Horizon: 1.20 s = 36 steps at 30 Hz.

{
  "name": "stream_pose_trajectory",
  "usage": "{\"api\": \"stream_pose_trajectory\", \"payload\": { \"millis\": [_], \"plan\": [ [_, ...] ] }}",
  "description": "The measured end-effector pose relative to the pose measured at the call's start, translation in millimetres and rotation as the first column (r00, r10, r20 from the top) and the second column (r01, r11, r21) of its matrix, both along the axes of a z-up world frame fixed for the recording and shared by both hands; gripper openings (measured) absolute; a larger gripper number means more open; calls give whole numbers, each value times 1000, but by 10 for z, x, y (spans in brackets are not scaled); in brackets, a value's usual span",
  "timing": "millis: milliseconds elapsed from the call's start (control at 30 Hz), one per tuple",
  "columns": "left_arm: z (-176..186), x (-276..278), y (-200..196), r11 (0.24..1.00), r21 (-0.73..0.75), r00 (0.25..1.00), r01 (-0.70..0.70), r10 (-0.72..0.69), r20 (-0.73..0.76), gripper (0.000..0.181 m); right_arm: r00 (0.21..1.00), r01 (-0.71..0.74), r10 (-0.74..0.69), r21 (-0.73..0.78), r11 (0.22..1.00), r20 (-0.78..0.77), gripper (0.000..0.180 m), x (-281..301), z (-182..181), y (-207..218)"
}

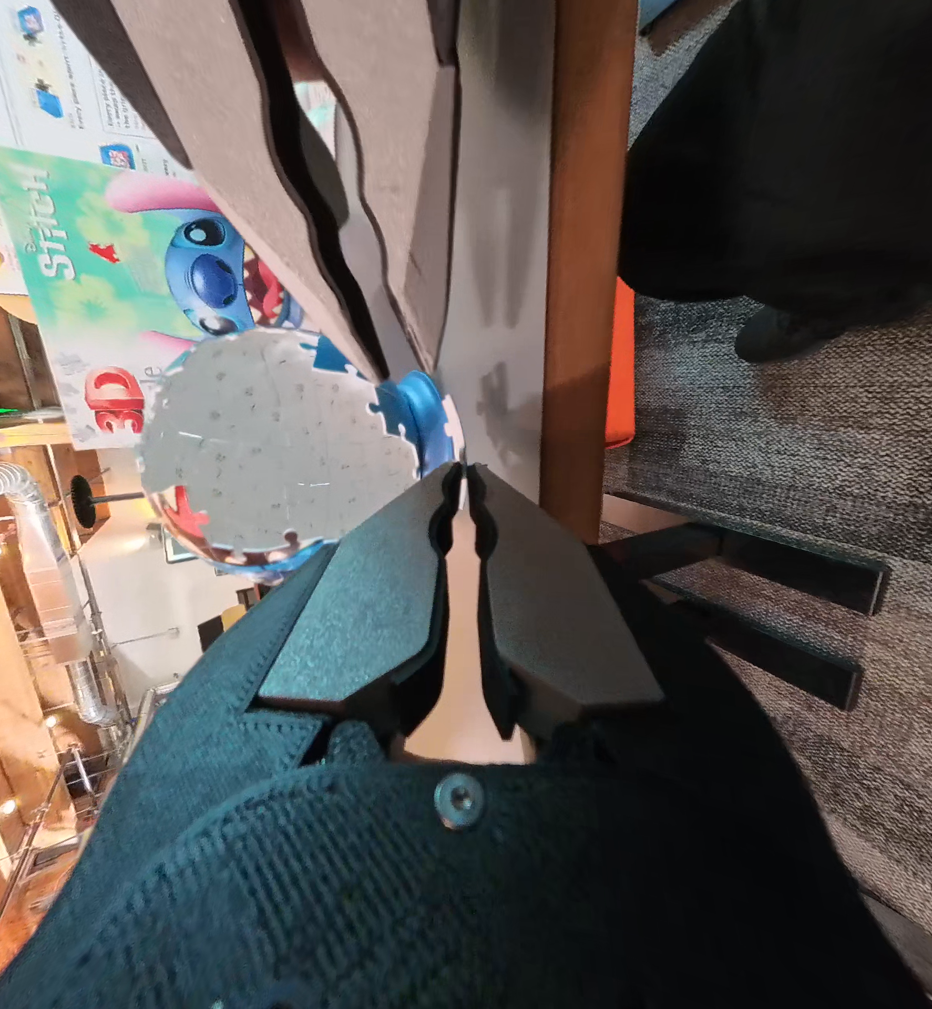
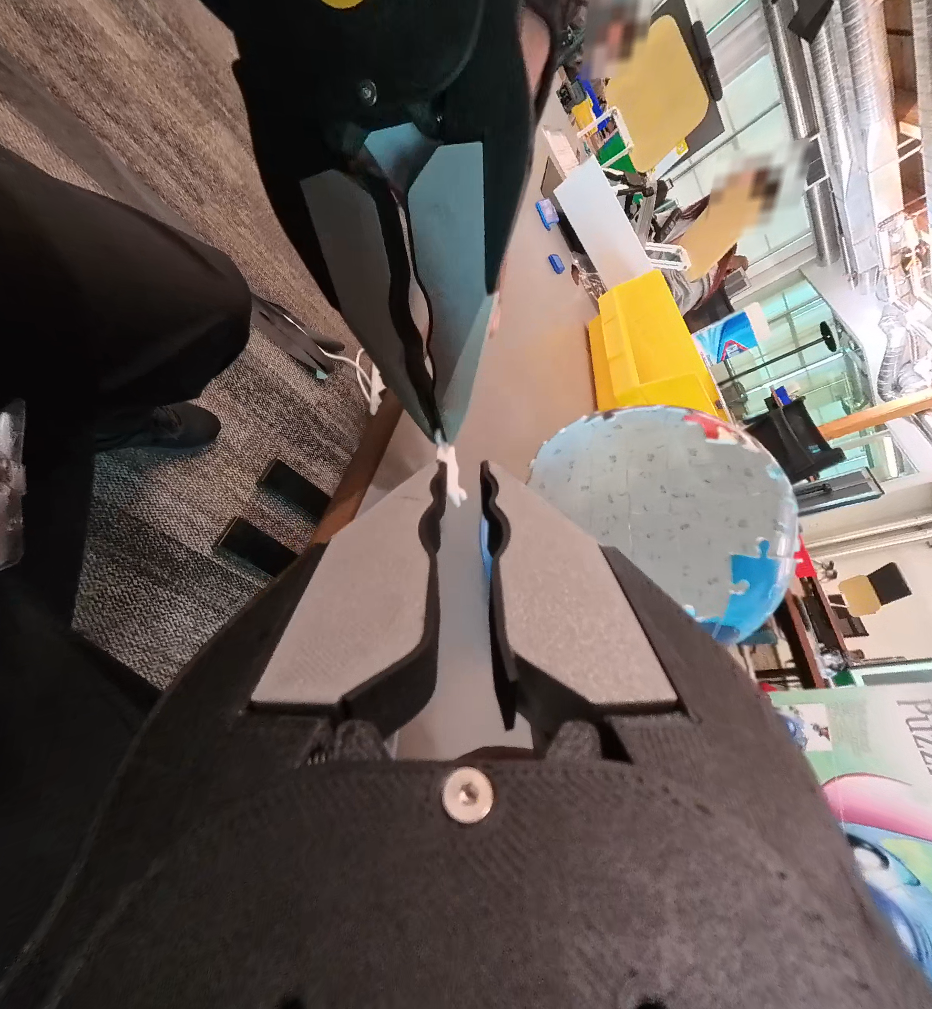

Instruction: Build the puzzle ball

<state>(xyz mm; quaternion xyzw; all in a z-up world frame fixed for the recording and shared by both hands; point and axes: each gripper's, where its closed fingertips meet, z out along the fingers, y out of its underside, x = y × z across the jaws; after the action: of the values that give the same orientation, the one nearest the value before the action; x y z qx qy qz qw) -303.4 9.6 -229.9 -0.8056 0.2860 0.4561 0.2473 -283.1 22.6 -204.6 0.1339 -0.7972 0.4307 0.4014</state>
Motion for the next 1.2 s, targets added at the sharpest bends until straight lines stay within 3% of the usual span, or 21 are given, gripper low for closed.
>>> {"api": "stream_pose_trajectory", "payload": {
  "millis": [200, 767, 833, 900, 1000, 1067, 1200],
  "plan": [
    [179, 88, 70, 999, 32, 1000, 4, -4, -10, 0, 995, 67, -61, 78, 995, -75, 4, -95, -99, -18],
    [284, 156, 120, 994, 108, 999, -6, 11, -47, 0, 992, 110, -107, 49, 993, -60, 0, -199, -57, 30],
    [354, 135, 105, 986, 168, 999, -14, 21, -38, 1, 992, 105, -102, 44, 994, -75, 0, -189, -33, 28],
    [430, 118, 25, 960, 275, 997, -44, 27, 65, 0, 991, 106, -102, 45, 993, -88, 0, -185, -25, 32],
    [466, 147, -133, 897, 414, 917, -155, -26, 399, 0, 990, 110, -105, 48, 993, -99, 0, -190, -28, 48],
    [536, 108, -199, 832, 501, 838, -239, -84, 539, 7, 991, 101, -98, 34, 994, -92, 0, -178, -4, 41],
    [462, 124, -117, 789, 493, 586, -366, -216, 781, 24, 990, 66, -65, 3, 998, -127, 0, -110, 80, 9]
  ]
}}
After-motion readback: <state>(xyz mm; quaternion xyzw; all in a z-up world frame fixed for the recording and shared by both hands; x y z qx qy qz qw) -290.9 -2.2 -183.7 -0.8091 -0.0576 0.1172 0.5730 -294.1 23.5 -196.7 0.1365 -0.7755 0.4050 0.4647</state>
